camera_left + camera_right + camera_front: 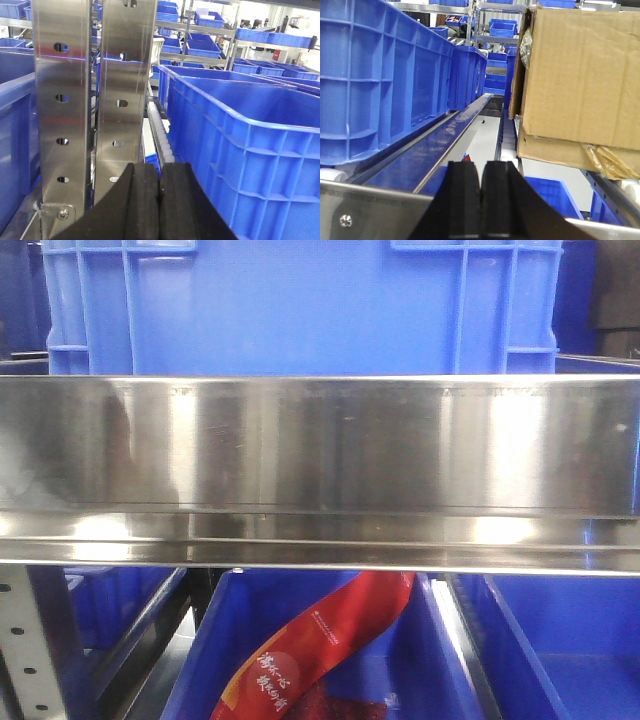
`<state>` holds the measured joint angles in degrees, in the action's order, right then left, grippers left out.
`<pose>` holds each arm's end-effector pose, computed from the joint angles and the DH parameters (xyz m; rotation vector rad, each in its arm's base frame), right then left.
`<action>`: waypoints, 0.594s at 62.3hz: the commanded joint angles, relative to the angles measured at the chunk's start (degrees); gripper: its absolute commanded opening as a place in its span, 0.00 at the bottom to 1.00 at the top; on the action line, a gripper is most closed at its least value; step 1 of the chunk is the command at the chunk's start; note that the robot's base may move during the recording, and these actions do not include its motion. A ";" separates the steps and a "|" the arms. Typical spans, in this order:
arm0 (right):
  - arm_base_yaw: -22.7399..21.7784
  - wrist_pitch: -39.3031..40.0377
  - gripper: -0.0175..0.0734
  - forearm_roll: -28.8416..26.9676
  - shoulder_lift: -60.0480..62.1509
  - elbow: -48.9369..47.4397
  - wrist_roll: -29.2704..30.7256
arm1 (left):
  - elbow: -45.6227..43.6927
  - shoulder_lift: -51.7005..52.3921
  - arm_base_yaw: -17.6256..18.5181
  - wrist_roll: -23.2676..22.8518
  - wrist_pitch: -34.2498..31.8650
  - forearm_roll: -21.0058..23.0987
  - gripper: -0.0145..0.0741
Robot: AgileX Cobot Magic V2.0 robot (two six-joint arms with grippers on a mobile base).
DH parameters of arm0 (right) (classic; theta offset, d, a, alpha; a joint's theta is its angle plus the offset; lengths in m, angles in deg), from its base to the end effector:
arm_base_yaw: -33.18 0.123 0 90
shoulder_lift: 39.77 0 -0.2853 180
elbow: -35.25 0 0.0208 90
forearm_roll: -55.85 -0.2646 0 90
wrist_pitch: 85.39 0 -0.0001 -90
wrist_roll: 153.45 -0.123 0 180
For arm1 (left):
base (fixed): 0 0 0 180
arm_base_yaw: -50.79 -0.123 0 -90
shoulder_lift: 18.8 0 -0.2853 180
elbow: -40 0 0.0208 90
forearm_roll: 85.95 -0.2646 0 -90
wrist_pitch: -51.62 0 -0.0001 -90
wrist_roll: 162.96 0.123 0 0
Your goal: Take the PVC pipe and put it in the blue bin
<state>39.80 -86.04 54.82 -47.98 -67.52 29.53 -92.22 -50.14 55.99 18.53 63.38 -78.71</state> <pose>0.1018 0.0118 0.2138 -0.1125 1.4987 0.0657 0.1343 -0.0154 0.3400 0.0146 1.5870 -0.1676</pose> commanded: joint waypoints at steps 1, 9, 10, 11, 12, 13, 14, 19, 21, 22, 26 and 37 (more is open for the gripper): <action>-0.28 1.46 0.01 0.35 0.43 0.00 0.15 | 0.05 0.28 -0.16 0.02 -0.75 -0.02 0.04; -0.28 1.46 0.01 0.35 0.43 0.00 0.15 | 0.15 0.40 -0.16 0.02 -0.74 -0.02 0.04; -0.28 1.46 0.01 0.35 0.43 0.00 0.15 | 0.49 0.58 -0.16 0.02 -0.59 -0.44 0.04; -0.28 1.46 0.01 0.35 0.43 0.00 0.15 | 0.71 1.03 -0.16 0.02 -0.59 -1.35 0.04; -0.28 1.46 0.01 0.35 0.43 0.00 0.15 | 0.96 1.30 -0.44 0.02 -0.59 -3.28 0.04; -0.28 1.46 0.01 0.35 0.43 0.00 0.15 | 1.40 1.76 -0.56 0.02 -0.94 -4.49 0.04; -0.28 1.46 0.01 0.35 0.43 0.00 0.15 | 1.86 2.19 -0.84 0.02 -0.91 -5.92 0.04; -0.28 1.46 0.01 0.35 0.43 0.00 0.15 | 4.40 5.22 -1.03 0.02 -0.67 -7.23 0.04; -0.28 1.46 0.01 0.35 0.43 0.00 0.15 | 5.70 6.61 -1.03 0.02 -0.67 -7.55 0.04; -0.28 1.46 0.01 0.35 0.43 0.00 0.15 | 6.43 7.68 -1.03 0.02 -0.67 -7.55 0.04; -0.28 1.46 0.01 0.35 0.43 0.00 0.15 | 10.04 10.77 -1.03 -0.18 -1.12 -7.55 0.04; -0.28 1.46 0.01 0.35 0.43 0.00 0.15 | 19.73 21.05 -1.50 -5.99 -1.78 -9.87 0.04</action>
<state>39.80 -85.94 54.82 -47.98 -67.52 29.64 -76.34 -33.33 54.92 15.10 63.05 -86.77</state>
